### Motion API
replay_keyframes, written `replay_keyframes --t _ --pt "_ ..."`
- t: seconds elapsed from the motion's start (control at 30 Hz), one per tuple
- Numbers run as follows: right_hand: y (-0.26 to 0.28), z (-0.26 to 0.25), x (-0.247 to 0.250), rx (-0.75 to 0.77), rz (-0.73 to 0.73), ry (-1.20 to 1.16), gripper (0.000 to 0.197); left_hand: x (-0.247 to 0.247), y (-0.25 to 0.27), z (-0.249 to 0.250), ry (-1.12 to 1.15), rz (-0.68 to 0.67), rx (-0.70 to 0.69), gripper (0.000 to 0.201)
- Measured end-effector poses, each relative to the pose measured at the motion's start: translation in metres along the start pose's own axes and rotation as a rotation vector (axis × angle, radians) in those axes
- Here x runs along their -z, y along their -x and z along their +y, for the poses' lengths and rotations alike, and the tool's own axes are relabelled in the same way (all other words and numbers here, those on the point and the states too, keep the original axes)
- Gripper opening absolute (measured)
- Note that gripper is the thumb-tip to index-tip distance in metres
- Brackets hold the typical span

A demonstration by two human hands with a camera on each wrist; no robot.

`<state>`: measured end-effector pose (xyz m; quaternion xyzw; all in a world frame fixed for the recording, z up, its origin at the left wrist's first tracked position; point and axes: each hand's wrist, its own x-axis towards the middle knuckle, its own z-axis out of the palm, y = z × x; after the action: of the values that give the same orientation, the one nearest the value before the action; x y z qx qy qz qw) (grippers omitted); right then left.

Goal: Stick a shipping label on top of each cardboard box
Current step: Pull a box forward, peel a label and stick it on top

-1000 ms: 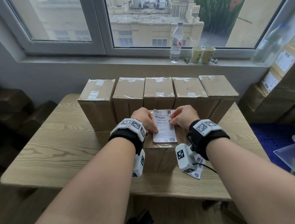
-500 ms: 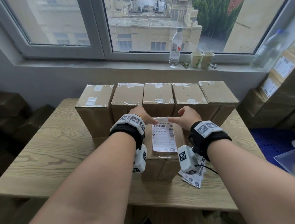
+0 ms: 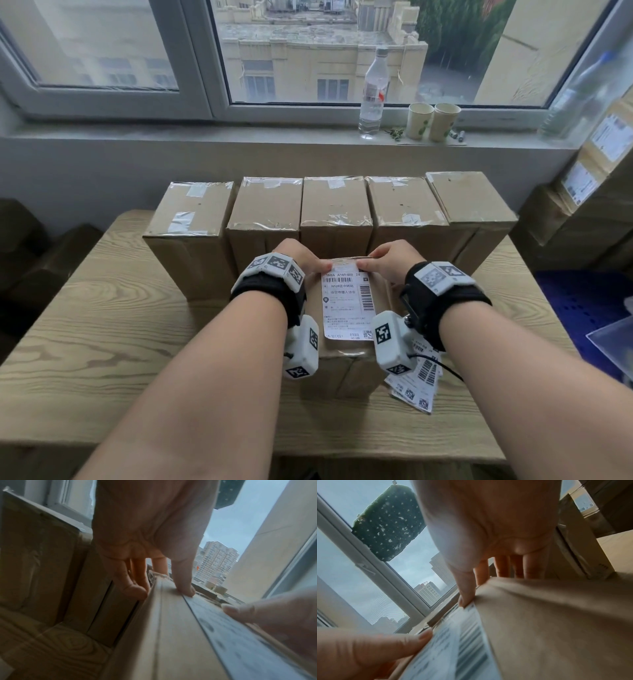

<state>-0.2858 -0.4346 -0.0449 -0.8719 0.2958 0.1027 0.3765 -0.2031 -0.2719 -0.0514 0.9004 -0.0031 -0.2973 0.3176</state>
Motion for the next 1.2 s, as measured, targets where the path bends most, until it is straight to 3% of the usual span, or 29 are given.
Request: replay_keyframes --t 0.1,0.27,0.4,0.47,0.6,0.67,0.9,1.07,1.2 --pt "-0.002 0.000 0.000 -0.011 0.002 -0.053 0.023 0.004 -0.002 0.001 0.060 -0.018 0.027 0.044" --pt "0.002 0.000 -0.004 0.029 -0.021 0.014 0.031 -0.003 0.001 0.000 0.040 -0.010 0.014 0.058" --pt "0.001 -0.001 -0.002 0.025 0.031 -0.026 0.021 -0.002 0.001 -0.003 0.081 0.039 -0.017 0.043" --pt "0.006 -0.002 0.001 0.023 0.054 -0.027 0.026 0.000 0.005 -0.004 0.131 0.059 -0.046 0.043" --pt "0.019 -0.001 0.004 0.013 0.042 0.032 0.048 -0.004 0.020 -0.008 0.160 0.020 -0.010 0.080" --pt "0.027 0.000 0.006 0.003 0.019 0.024 0.053 -0.004 0.025 -0.011 0.168 0.014 0.001 0.089" --pt "0.055 0.008 0.003 0.007 0.009 0.074 0.063 -0.010 0.056 -0.021 0.076 -0.027 -0.002 0.094" --pt "0.072 0.016 -0.009 0.054 -0.098 0.182 0.041 -0.020 0.070 -0.035 0.061 -0.105 -0.057 0.093" --pt "0.079 0.018 -0.014 0.086 -0.089 0.261 0.043 -0.025 0.081 -0.039 -0.046 -0.133 -0.169 0.142"
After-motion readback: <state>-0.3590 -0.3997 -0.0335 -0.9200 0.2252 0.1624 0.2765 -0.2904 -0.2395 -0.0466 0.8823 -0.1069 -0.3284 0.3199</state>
